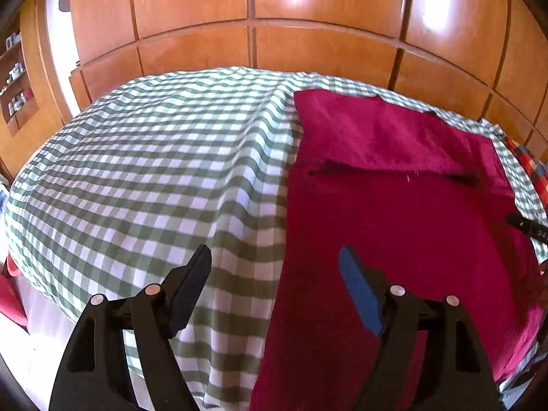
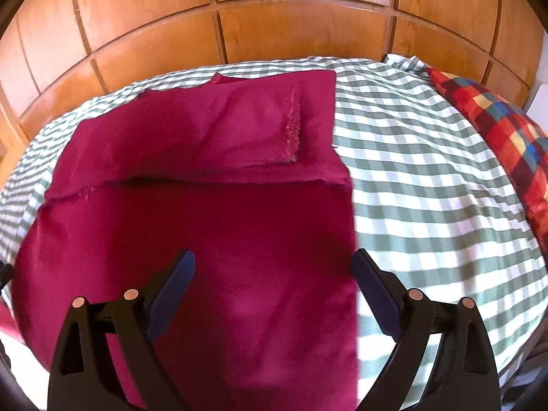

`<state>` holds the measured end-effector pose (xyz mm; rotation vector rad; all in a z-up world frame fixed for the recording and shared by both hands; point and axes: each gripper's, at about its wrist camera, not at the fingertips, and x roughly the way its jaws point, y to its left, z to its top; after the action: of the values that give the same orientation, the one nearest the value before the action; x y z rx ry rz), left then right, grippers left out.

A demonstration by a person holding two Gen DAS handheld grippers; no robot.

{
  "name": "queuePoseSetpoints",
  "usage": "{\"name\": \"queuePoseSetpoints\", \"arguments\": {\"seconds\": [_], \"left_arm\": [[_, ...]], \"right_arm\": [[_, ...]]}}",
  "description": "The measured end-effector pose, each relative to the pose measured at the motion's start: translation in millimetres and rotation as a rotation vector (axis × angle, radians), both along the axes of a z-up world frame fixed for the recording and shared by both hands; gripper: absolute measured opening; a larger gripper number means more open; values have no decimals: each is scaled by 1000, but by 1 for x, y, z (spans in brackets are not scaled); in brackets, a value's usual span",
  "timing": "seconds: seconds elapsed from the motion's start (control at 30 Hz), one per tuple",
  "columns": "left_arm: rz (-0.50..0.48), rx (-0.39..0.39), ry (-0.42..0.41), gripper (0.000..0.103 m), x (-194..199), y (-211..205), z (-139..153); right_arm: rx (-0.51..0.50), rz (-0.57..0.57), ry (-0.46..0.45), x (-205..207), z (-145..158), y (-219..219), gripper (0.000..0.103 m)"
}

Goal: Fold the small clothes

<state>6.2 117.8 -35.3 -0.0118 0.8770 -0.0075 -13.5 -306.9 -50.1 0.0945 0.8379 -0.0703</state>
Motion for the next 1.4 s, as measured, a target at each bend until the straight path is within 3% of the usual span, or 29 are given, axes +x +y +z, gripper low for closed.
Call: {"name": "queuePoseSetpoints", "arguments": {"seconds": [0.23,0.33,0.43,0.53,0.73,0.8,0.87,0.9,0.97,1.03,1.2,1.4], "left_arm": [[-19,-9,62,69,-21,-2,-19],[-15,-21,83,69,-31,-3,-24],[-46,-37,99,66,-46,-4,-26],[-98,-70,135,60,-65,-1,-30],[-180,-153,226,58,-93,11,-42],[-209,-183,262,51,-95,11,-49],[-222,-177,298,33,-95,9,-59],[-226,-179,304,29,-96,8,-61],[-242,-171,303,12,-97,6,-62],[-252,-181,294,4,-98,8,-57],[-269,-334,245,2,-94,27,-31],[-329,-532,114,2,-79,33,16]], "right_arm": [[75,-1,61,-36,-6,-31,91],[110,49,102,-57,-9,-34,86],[125,120,176,-81,-16,-32,74],[139,157,234,-102,-24,-29,69],[218,213,352,-133,-47,-26,59],[227,226,373,-133,-59,-21,50],[245,242,402,-126,-68,-16,40],[239,260,406,-127,-70,-11,32],[220,301,398,-126,-63,-2,16],[242,329,372,-125,-50,2,13],[308,416,235,-126,9,10,12],[467,383,58,-104,56,-5,12]]}}
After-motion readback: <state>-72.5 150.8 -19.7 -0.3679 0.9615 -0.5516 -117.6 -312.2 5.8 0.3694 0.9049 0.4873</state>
